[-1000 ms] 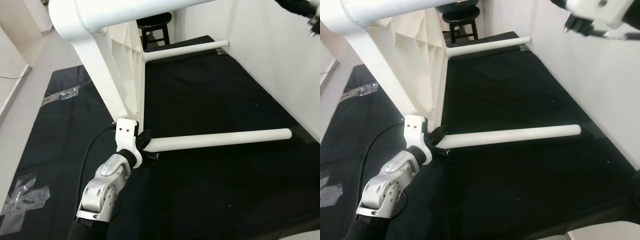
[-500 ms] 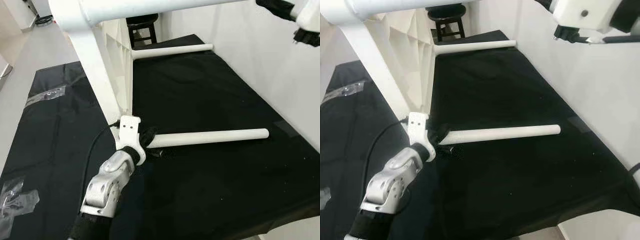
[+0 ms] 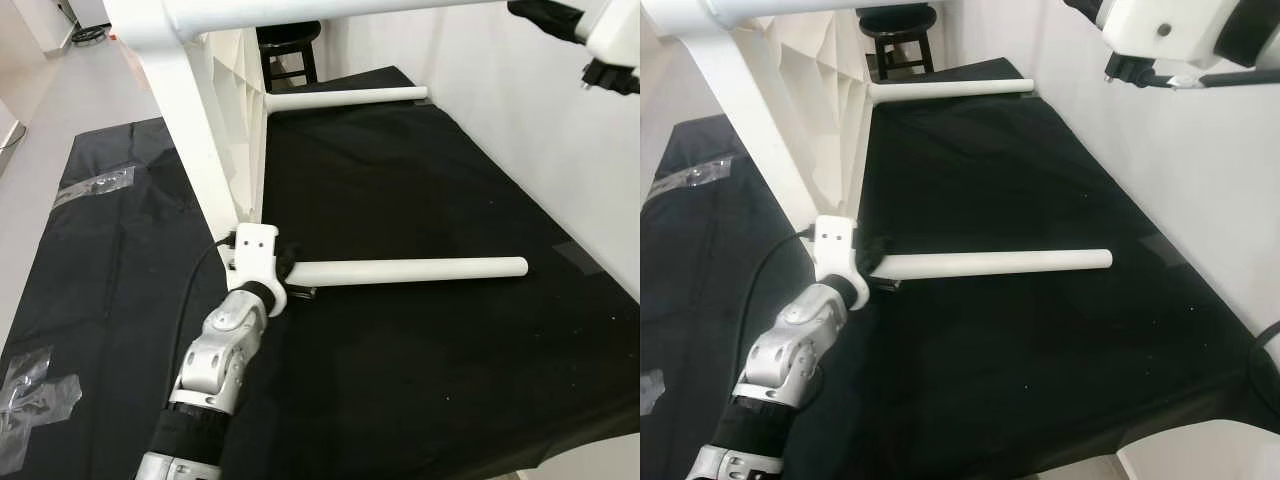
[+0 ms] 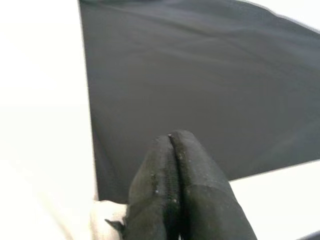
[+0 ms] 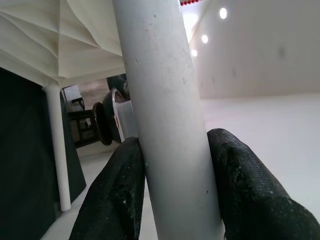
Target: Building children table
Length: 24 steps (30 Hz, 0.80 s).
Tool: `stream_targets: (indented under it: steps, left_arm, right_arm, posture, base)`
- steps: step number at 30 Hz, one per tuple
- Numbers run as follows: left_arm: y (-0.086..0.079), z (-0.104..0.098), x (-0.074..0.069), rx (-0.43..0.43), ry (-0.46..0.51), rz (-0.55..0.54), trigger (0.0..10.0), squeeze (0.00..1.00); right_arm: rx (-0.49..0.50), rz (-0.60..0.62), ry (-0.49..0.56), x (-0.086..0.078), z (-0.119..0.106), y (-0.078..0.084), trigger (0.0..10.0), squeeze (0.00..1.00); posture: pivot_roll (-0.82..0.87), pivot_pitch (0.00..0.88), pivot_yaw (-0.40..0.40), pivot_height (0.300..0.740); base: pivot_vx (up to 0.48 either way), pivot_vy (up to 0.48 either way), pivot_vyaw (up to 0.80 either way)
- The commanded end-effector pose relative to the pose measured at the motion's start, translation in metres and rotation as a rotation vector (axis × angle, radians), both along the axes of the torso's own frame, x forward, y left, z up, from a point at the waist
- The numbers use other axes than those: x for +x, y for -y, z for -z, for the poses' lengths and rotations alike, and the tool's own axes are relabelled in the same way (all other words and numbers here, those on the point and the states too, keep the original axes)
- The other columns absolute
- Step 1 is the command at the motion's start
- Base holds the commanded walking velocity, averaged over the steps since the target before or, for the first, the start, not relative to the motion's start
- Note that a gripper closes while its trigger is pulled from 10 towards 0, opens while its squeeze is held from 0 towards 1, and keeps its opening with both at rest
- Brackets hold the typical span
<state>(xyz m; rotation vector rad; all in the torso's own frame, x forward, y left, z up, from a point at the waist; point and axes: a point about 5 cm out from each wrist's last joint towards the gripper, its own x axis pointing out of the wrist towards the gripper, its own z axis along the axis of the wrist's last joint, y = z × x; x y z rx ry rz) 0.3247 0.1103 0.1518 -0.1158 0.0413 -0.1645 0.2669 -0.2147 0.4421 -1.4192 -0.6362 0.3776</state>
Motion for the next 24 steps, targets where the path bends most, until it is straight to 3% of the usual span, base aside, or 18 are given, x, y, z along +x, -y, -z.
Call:
stream_targets:
  steps: [1, 4, 6, 7, 8, 10, 11, 12, 13, 16, 18, 21, 23, 24]
  left_arm:
    - [-0.034, -0.003, 0.005, 0.023, 0.037, -0.173, 10.0, 0.00]
    - [-0.048, -0.005, 0.008, 0.042, 0.064, -0.232, 10.0, 0.00]
    - [-0.075, -0.014, 0.012, 0.056, 0.117, -0.306, 10.0, 0.00]
    - [-0.075, -0.014, 0.012, 0.056, 0.117, -0.306, 10.0, 0.00]
    - [-0.100, -0.027, 0.015, 0.066, 0.181, -0.379, 10.0, 0.00]
    - [-0.109, -0.036, 0.016, 0.074, 0.210, -0.405, 10.0, 0.00]
    - [-0.130, -0.060, 0.016, 0.108, 0.289, -0.465, 10.0, 0.00]
    - [-0.130, -0.060, 0.016, 0.108, 0.289, -0.465, 10.0, 0.00]
    - [-0.148, -0.088, 0.013, 0.138, 0.373, -0.507, 10.0, 0.00]
    - [-0.157, -0.106, 0.010, 0.154, 0.426, -0.531, 10.0, 0.00]
    - [-0.168, -0.133, 0.006, 0.204, 0.512, -0.549, 10.0, 0.00]
    - [-0.177, -0.177, -0.001, 0.243, 0.638, -0.550, 10.0, 0.00]
    - [-0.177, -0.183, -0.003, 0.245, 0.657, -0.548, 10.0, 0.00]
    - [-0.175, -0.199, -0.005, 0.256, 0.702, -0.526, 10.0, 0.00]
  right_arm:
    - [0.045, 0.002, 0.005, -0.001, -0.002, 0.007, 0.0, 0.00]
    - [0.048, 0.010, 0.004, -0.002, -0.002, 0.009, 0.0, 0.00]
    - [0.064, 0.031, -0.001, -0.002, 0.000, 0.014, 0.0, 0.00]
    - [0.064, 0.031, -0.001, -0.002, 0.000, 0.014, 0.0, 0.00]
    - [0.095, 0.069, -0.006, -0.001, 0.002, 0.022, 0.0, 0.00]
    - [0.119, 0.104, -0.009, 0.000, 0.004, 0.029, 0.0, 0.00]
    - [0.189, 0.214, -0.022, 0.003, 0.012, 0.049, 0.0, 0.00]
    - [0.189, 0.214, -0.022, 0.003, 0.012, 0.049, 0.0, 0.00]
    - [0.264, 0.315, -0.040, 0.005, 0.023, 0.069, 0.0, 0.00]
    - [0.316, 0.370, -0.052, 0.005, 0.031, 0.080, 0.0, 0.00]
    - [0.409, 0.429, -0.067, 0.005, 0.045, 0.091, 0.0, 0.00]
    - [0.582, 0.527, -0.136, 0.005, 0.081, 0.105, 0.0, 0.00]
    - [0.610, 0.544, -0.152, 0.005, 0.087, 0.106, 0.0, 0.00]
    - [0.697, 0.557, -0.217, 0.007, 0.112, 0.104, 0.0, 0.00]
  posture:
    - [-0.11, 0.140, 0.072, 0.740]
    - [-0.11, 0.140, 0.072, 0.740]
    - [-0.11, 0.141, 0.069, 0.740]
    - [-0.11, 0.141, 0.069, 0.740]
    - [-0.11, 0.142, 0.067, 0.740]
    - [-0.11, 0.141, 0.061, 0.740]
    - [-0.10, 0.142, 0.058, 0.740]
    - [-0.10, 0.142, 0.058, 0.740]
    - [-0.10, 0.142, 0.058, 0.740]
    - [-0.10, 0.142, 0.058, 0.740]
    - [-0.08, 0.140, 0.062, 0.740]
    - [-0.06, 0.132, 0.056, 0.740]
    - [-0.06, 0.132, 0.056, 0.740]
    - [-0.05, 0.127, 0.055, 0.740]
  base:
    - [0.000, 0.000, 0.00]
    - [0.000, 0.000, 0.00]
    - [0.000, 0.000, 0.00]
    - [0.000, 0.000, 0.00]
    - [0.000, 0.000, 0.00]
    - [0.000, 0.000, 0.00]
    - [0.000, 0.000, 0.00]
    - [0.000, 0.000, 0.00]
    - [0.000, 0.000, 0.00]
    - [0.000, 0.000, 0.00]
    - [0.000, 0.000, 0.00]
    - [0.000, 0.000, 0.00]
    - [0.000, 0.000, 0.00]
    - [0.000, 0.000, 0.00]
